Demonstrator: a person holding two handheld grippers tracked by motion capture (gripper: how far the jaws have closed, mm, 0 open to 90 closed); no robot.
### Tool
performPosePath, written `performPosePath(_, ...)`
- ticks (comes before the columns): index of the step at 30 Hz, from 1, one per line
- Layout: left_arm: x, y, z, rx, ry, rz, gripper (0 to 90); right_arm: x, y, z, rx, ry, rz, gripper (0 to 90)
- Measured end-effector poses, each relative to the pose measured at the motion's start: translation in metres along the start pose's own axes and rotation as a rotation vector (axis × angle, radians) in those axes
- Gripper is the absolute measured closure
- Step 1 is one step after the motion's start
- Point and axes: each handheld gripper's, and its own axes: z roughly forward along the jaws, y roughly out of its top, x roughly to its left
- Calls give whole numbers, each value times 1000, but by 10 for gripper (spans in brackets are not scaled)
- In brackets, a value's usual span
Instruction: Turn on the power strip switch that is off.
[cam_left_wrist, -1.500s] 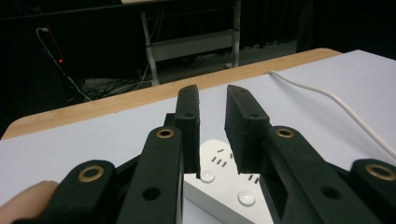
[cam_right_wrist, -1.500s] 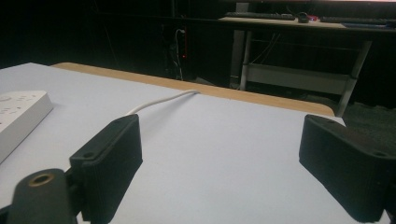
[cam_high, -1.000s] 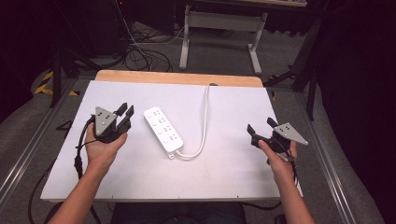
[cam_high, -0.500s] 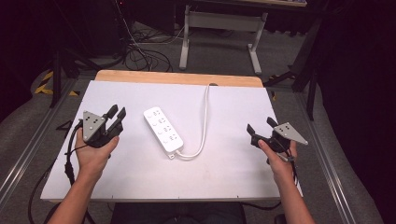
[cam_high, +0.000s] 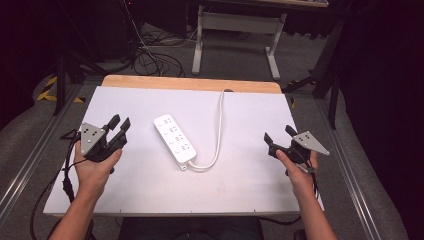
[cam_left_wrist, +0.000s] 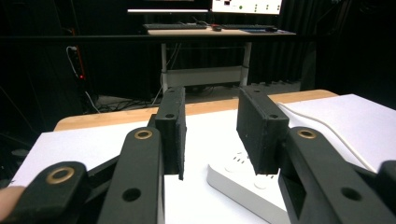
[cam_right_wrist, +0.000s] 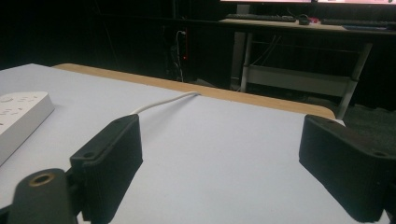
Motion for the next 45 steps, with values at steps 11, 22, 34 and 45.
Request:
performPosePath(11,0,0,-2,-5,3,4,591,0,1,0,-3,0,-5,139)
performPosePath(22,-1,0,-5,0,-1,19,369,0,1,-2,-7,-1,-2,139)
performPosePath(34,6,0,-7,16,52,-38,10,-1,2,-2,-17,4,4,126)
performPosePath(45,7,-1,-5,25,42,-35,9,0,2,-2,-23,6,8,103)
